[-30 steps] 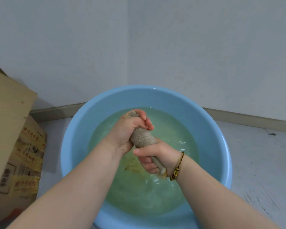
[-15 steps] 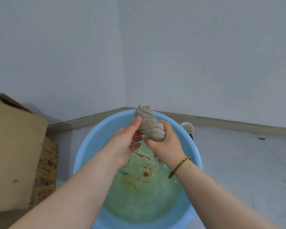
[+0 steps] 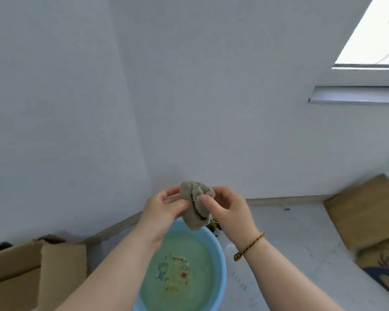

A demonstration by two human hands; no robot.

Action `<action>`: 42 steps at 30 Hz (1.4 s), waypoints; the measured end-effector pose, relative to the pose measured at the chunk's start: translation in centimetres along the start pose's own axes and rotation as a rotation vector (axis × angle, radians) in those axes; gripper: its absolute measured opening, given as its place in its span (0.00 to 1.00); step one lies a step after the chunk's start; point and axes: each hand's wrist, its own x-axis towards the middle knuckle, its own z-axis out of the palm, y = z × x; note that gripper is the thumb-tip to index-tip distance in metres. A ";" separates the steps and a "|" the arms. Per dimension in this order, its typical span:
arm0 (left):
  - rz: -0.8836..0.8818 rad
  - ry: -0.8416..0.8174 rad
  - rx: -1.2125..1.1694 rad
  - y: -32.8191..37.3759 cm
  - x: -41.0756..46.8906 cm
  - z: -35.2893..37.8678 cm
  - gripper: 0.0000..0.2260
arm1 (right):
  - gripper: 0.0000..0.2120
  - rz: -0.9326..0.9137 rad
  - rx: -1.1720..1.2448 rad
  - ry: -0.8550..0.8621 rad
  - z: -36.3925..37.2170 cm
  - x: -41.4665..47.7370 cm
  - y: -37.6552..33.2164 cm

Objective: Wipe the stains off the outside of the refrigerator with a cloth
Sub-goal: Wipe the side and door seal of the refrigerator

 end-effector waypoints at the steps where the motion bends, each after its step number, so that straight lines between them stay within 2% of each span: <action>1: 0.024 -0.027 0.019 2.1 -1.1 1.1 0.10 | 0.07 -0.011 -0.006 0.007 -1.1 -1.1 -2.1; 3: 0.050 -0.095 0.047 4.2 -2.7 3.2 0.09 | 0.08 -0.021 -0.041 0.053 -2.9 -3.0 -4.8; 6: 0.071 -0.243 0.081 6.4 -4.8 7.1 0.12 | 0.11 -0.059 -0.138 0.249 -6.4 -5.9 -7.9; 8: 0.082 -0.362 0.056 7.3 -6.2 10.0 0.12 | 0.12 -0.044 -0.104 0.345 -9.2 -7.6 -9.2; 12: 0.037 -0.589 -0.091 8.9 -9.0 16.0 0.11 | 0.15 0.039 0.299 0.463 -15.8 -10.5 -11.0; 14: 0.035 -0.628 -0.110 9.4 -10.2 19.8 0.09 | 0.18 0.040 0.494 0.502 -19.2 -11.8 -11.6; 16: 0.085 -0.616 -0.106 9.6 -10.8 23.4 0.10 | 0.23 0.027 0.617 0.441 -22.1 -12.9 -11.8; 18: 0.143 -0.625 -0.095 9.6 -11.1 27.5 0.11 | 0.26 0.007 0.548 0.373 -25.3 -14.2 -11.7; 20: 0.159 -0.658 -0.098 9.5 -11.3 31.2 0.11 | 0.19 -0.013 0.396 0.415 -28.4 -15.2 -11.6; 23: 0.111 -0.803 -0.061 8.9 -12.2 37.7 0.10 | 0.12 -0.055 0.248 0.691 -34.8 -16.7 -11.6; 26: 0.055 -1.035 0.099 7.6 -13.8 43.0 0.18 | 0.06 -0.119 0.185 0.890 -40.1 -18.6 -12.5; 29: 0.062 -1.128 0.120 7.1 -15.2 47.8 0.14 | 0.03 -0.144 0.233 1.045 -44.6 -21.2 -12.9; 32: 0.122 -1.255 0.105 6.4 -16.8 53.3 0.13 | 0.05 -0.178 0.208 1.194 -48.3 -24.1 -13.0; 35: 0.080 -1.411 0.076 4.9 -18.6 59.4 0.14 | 0.07 -0.195 0.125 1.325 -52.3 -27.2 -12.9; 39: -0.012 -1.567 0.025 2.8 -21.5 67.1 0.13 | 0.07 -0.118 0.134 1.334 -56.9 -30.8 -13.2; 42: -0.044 -1.719 0.022 1.9 -23.9 72.9 0.13 | 0.11 -0.094 0.082 1.529 -60.0 -33.5 -13.2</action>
